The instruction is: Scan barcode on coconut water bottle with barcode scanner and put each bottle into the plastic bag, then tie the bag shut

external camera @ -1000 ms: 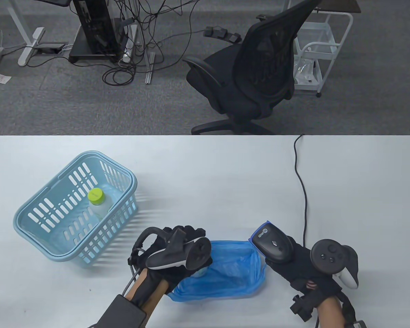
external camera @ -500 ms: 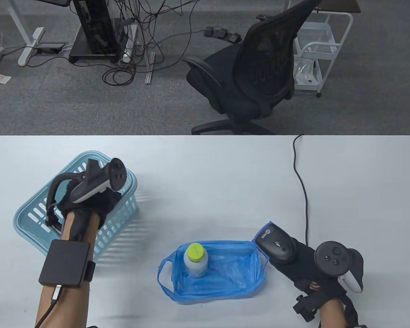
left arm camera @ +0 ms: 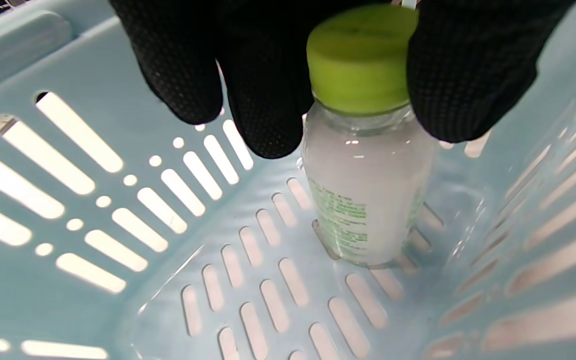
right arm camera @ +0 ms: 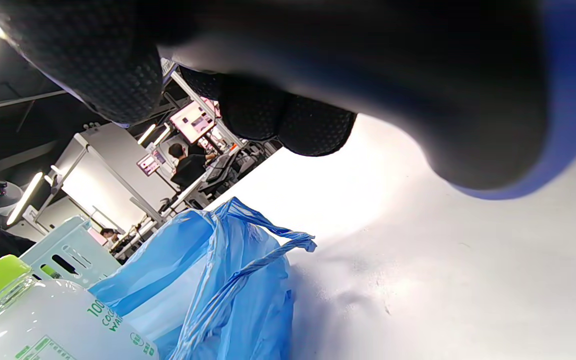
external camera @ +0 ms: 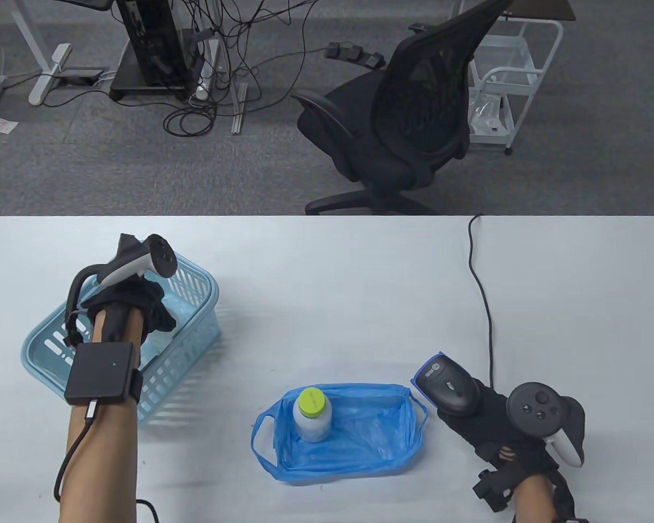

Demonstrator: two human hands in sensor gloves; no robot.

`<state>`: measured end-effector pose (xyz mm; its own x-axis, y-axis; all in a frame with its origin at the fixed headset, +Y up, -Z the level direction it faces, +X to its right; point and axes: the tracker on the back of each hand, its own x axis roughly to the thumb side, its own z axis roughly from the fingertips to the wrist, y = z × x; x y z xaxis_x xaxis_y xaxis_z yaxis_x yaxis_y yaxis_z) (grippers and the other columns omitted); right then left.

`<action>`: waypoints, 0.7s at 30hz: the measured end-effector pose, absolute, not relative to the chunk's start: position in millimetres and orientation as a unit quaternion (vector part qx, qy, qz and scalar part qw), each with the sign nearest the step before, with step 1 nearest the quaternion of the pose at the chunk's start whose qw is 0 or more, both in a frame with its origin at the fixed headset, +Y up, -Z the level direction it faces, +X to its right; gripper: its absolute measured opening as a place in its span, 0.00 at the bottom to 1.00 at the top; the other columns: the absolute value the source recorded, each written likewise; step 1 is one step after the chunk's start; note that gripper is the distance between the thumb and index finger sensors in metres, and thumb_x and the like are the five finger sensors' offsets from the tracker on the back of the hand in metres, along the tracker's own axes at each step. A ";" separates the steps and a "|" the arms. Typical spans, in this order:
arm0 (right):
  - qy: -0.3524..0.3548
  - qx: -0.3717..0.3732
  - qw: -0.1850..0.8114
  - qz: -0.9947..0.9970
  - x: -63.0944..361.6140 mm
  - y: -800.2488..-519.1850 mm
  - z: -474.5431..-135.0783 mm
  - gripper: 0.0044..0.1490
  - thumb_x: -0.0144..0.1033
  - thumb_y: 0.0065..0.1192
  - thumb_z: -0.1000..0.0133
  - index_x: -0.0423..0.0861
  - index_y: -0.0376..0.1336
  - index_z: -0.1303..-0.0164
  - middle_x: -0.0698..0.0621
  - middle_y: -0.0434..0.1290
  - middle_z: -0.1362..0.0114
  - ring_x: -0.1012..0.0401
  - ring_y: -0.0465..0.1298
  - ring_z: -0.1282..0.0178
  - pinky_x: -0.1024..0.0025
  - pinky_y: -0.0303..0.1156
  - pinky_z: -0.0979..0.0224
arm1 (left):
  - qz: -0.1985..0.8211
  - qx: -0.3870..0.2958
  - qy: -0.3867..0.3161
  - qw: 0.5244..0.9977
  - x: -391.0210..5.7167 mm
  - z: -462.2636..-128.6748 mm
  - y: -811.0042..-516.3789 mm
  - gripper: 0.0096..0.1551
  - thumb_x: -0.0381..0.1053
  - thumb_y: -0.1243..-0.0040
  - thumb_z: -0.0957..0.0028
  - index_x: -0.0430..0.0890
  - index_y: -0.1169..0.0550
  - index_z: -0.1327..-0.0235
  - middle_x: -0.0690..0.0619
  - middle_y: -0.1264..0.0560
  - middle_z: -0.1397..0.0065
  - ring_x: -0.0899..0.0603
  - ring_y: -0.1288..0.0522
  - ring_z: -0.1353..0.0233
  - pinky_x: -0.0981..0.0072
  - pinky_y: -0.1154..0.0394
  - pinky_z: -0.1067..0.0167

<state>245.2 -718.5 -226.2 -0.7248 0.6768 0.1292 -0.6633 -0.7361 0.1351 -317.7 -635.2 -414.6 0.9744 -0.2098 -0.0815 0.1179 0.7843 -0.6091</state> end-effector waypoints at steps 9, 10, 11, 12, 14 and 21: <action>0.038 0.097 0.357 0.928 241.7 -718.0 -225.6 0.31 0.52 0.69 0.41 0.51 0.64 0.32 0.56 0.75 0.36 0.56 0.81 0.35 0.46 0.73 0.26 | -0.124 -0.272 0.062 0.952 -314.4 -399.3 -612.9 0.43 0.60 0.26 0.38 0.48 0.32 0.14 0.49 0.27 0.18 0.47 0.16 0.30 0.48 0.21 0.29; 0.037 0.100 0.356 0.928 240.8 -717.8 -225.5 0.31 0.52 0.69 0.41 0.51 0.64 0.31 0.56 0.75 0.36 0.56 0.81 0.35 0.46 0.73 0.26 | -0.126 -0.259 0.064 0.956 -313.8 -394.4 -603.4 0.43 0.61 0.26 0.38 0.48 0.32 0.14 0.49 0.27 0.18 0.47 0.16 0.30 0.47 0.22 0.29; 0.036 0.102 0.355 0.929 239.9 -717.5 -225.4 0.31 0.52 0.69 0.41 0.51 0.64 0.31 0.56 0.76 0.36 0.56 0.81 0.35 0.46 0.73 0.26 | -0.126 -0.248 0.069 0.958 -312.8 -389.1 -593.0 0.43 0.61 0.27 0.38 0.48 0.33 0.14 0.49 0.27 0.18 0.46 0.17 0.30 0.46 0.22 0.29; 0.035 0.103 0.354 0.929 239.4 -717.2 -225.4 0.31 0.52 0.69 0.41 0.51 0.64 0.32 0.56 0.76 0.36 0.56 0.82 0.35 0.46 0.73 0.26 | -0.128 -0.241 0.072 0.959 -311.7 -385.5 -586.2 0.43 0.61 0.29 0.37 0.47 0.33 0.14 0.49 0.28 0.18 0.46 0.17 0.29 0.45 0.23 0.29; 0.033 0.105 0.352 0.929 238.0 -716.4 -225.1 0.31 0.52 0.69 0.41 0.51 0.64 0.32 0.56 0.76 0.36 0.56 0.82 0.35 0.46 0.74 0.26 | -0.134 -0.206 0.071 0.967 -305.2 -373.4 -562.1 0.43 0.62 0.31 0.36 0.47 0.35 0.13 0.49 0.29 0.18 0.45 0.19 0.28 0.42 0.25 0.28; 0.020 0.122 0.358 0.926 233.8 -712.0 -224.2 0.31 0.53 0.70 0.41 0.52 0.65 0.32 0.56 0.77 0.36 0.56 0.82 0.35 0.46 0.74 0.26 | -0.095 -0.051 0.027 0.994 -269.3 -331.0 -495.0 0.44 0.64 0.34 0.35 0.45 0.36 0.13 0.49 0.30 0.20 0.44 0.21 0.31 0.40 0.28 0.28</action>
<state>233.8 -712.0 -224.2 -0.7139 0.6675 0.2115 -0.6580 -0.7428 0.1236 -269.3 -495.0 -331.0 0.9806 -0.1913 -0.0433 0.1858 0.9767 -0.1072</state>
